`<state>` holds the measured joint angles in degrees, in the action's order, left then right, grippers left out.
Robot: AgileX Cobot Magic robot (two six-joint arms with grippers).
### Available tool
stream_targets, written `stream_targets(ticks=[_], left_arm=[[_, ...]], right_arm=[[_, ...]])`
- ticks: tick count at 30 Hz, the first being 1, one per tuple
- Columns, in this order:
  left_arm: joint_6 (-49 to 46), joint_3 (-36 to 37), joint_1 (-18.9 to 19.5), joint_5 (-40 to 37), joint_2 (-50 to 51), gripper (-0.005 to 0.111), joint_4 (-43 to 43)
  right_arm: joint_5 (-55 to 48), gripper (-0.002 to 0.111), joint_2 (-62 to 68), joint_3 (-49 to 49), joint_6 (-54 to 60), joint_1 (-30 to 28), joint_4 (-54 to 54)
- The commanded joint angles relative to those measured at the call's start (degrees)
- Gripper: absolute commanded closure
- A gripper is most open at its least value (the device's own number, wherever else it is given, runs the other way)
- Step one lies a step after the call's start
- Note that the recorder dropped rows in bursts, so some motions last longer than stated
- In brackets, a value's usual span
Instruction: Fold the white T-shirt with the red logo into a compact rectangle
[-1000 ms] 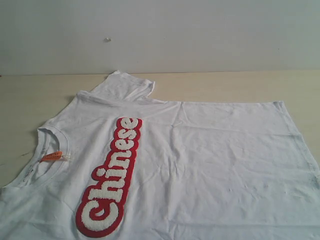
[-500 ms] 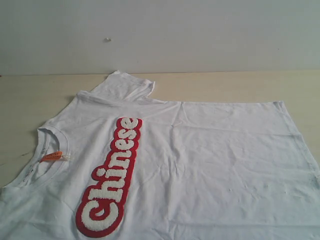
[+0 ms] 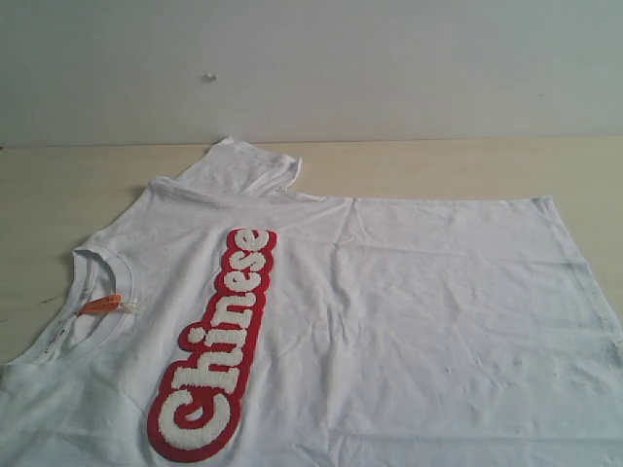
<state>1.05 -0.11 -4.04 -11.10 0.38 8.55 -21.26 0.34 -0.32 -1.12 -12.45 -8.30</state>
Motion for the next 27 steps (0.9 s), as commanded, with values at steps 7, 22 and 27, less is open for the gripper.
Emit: stream_targets(ticks=[7,22,27], left_arm=[[30.00,0.11,0.10,5.67,-0.38,0.107,-0.86],[32.37,0.11,0.10,11.58,-0.38,0.107,-0.86],[37.42,0.11,0.10,13.60,-0.38,0.107,-0.86]], right_arm=[[1.25,0.108,-0.34,0.32,1.51,-0.36,-0.70],[37.36,0.108,-0.34,0.32,-0.89,-0.36,-2.83],[39.76,0.108,-0.34,0.32,-26.96,-0.36,2.30]])
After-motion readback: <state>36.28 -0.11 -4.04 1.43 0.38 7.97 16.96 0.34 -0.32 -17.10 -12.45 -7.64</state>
